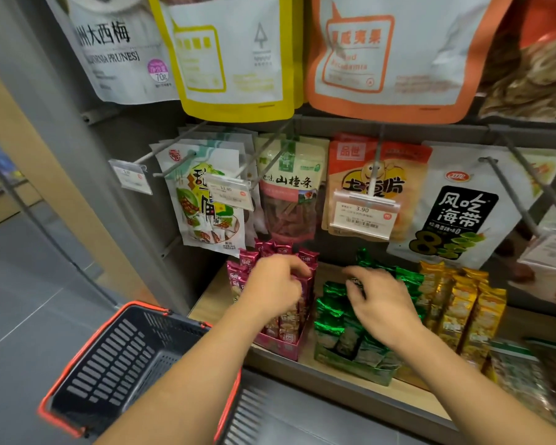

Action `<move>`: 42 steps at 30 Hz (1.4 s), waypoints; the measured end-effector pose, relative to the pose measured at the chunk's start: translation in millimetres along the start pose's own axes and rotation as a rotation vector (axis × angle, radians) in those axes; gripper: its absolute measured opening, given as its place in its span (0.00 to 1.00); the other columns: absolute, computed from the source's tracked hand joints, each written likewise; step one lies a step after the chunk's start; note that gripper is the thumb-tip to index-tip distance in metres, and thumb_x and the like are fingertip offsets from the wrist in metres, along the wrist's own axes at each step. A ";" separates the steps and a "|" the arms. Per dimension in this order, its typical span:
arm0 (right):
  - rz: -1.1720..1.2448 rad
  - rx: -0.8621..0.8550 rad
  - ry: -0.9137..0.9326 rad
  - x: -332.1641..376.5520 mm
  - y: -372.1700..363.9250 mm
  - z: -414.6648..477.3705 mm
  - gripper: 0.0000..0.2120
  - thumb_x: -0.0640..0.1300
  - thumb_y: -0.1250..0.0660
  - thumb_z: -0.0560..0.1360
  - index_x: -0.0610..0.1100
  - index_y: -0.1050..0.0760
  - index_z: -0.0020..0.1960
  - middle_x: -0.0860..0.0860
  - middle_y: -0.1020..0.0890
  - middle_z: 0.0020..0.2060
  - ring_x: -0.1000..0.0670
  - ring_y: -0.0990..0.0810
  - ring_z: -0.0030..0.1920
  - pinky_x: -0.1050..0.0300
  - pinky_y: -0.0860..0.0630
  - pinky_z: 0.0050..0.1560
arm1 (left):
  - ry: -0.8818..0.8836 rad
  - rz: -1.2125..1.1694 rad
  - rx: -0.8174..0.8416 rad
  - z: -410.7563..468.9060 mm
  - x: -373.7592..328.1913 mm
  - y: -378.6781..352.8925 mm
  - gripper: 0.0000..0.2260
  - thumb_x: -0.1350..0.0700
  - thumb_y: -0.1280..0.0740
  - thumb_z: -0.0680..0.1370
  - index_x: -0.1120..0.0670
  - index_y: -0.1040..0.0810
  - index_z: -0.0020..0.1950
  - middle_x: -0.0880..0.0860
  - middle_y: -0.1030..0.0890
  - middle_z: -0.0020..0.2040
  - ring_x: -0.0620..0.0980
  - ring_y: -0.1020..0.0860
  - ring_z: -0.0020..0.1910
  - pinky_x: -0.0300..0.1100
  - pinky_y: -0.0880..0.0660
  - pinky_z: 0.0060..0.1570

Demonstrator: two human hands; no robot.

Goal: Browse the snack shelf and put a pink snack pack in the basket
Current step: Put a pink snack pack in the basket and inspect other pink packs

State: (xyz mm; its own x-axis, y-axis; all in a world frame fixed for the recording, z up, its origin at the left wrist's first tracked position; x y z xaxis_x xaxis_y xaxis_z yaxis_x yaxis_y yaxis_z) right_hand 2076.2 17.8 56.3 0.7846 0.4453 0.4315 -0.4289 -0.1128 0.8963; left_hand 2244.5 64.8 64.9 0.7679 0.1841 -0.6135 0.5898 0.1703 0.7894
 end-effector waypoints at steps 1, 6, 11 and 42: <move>0.060 -0.039 0.002 0.2 8.3 -5.8 0.15 0.47 0.41 0.80 0.52 0.26 0.66 0.51 0.19 0.58 0.46 0.25 0.60 0.51 0.29 0.58 | -0.022 0.077 -0.083 -0.2 1.6 9.6 0.14 0.64 0.35 0.75 0.49 0.17 0.55 0.43 0.18 0.46 0.41 0.21 0.45 0.41 0.23 0.54; 0.125 -0.052 0.097 15.9 35.8 -29.9 0.13 0.44 0.39 0.80 0.50 0.22 0.62 0.55 0.19 0.57 0.53 0.23 0.59 0.59 0.29 0.59 | -0.018 0.370 0.042 -4.4 15.2 -14.4 0.10 0.59 0.32 0.76 0.52 0.19 0.57 0.52 0.20 0.56 0.52 0.21 0.55 0.48 0.25 0.58; 0.163 0.024 0.159 27.3 52.2 -50.9 0.12 0.44 0.37 0.79 0.53 0.21 0.61 0.60 0.20 0.56 0.61 0.24 0.56 0.66 0.31 0.58 | -0.055 0.514 0.002 -13.4 -12.6 21.6 0.03 0.57 0.29 0.74 0.50 0.18 0.46 0.53 0.20 0.48 0.54 0.23 0.54 0.48 0.25 0.53; 1.038 0.634 0.087 82.9 73.7 -116.9 0.19 0.56 0.37 0.76 0.43 0.29 0.59 0.44 0.20 0.34 0.50 0.24 0.26 0.61 0.25 0.29 | -0.217 -0.950 0.208 -86.4 -106.1 80.8 0.09 0.54 0.27 0.70 0.51 0.16 0.49 0.50 0.20 0.35 0.43 0.22 0.34 0.35 0.25 0.34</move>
State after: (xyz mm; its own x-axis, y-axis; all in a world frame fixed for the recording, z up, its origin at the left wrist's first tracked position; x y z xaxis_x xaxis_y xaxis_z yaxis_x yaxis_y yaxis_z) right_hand 2057.3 150.2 146.1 0.1557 -0.0595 0.9860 -0.5205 -0.8533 0.0307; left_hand 2189.1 142.6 191.9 -0.0289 -0.1254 -0.9917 0.9994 -0.0219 -0.0263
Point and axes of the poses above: each hand's wrist, its own z-axis towards the middle knuckle, its own y-axis out of the back of the hand, x = y × z, the point moved 9 cm from there along z, towards the middle knuckle
